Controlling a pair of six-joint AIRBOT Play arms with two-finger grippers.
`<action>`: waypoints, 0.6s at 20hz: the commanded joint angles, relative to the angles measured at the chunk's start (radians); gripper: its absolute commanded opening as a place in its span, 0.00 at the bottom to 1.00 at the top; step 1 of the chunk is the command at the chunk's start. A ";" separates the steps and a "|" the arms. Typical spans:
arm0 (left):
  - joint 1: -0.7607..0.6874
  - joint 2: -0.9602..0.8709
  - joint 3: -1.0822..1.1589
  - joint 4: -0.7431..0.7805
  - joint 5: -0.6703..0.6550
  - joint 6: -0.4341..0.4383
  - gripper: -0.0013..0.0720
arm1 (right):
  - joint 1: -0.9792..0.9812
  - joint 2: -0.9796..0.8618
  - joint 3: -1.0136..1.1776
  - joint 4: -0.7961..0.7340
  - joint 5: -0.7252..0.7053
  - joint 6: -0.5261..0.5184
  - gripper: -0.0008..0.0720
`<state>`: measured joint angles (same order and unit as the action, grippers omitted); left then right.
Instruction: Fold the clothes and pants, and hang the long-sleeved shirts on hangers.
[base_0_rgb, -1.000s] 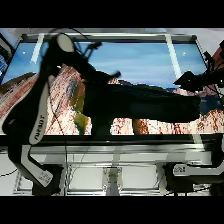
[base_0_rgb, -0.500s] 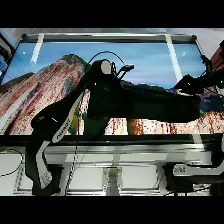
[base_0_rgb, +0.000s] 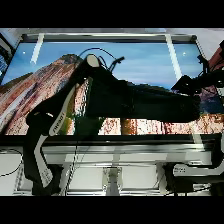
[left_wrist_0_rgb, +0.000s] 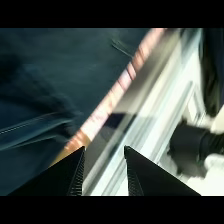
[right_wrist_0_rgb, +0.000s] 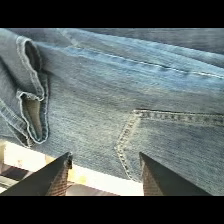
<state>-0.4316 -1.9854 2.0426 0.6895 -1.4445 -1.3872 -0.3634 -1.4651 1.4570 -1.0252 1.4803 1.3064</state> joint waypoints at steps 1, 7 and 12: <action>0.174 0.009 -0.002 -0.023 -0.071 -0.083 0.43 | 0.050 0.000 -0.001 0.000 -0.017 -0.019 0.67; 0.357 0.008 -0.053 0.142 -0.124 -0.163 0.71 | 0.109 0.000 -0.001 0.000 -0.033 -0.037 0.67; 0.365 -0.009 -0.129 0.303 -0.159 -0.162 0.89 | 0.108 0.000 -0.001 -0.002 -0.034 -0.036 0.67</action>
<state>-0.0834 -1.9835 1.9472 0.8787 -1.5742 -1.5379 -0.2596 -1.4651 1.4563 -1.0264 1.4483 1.2716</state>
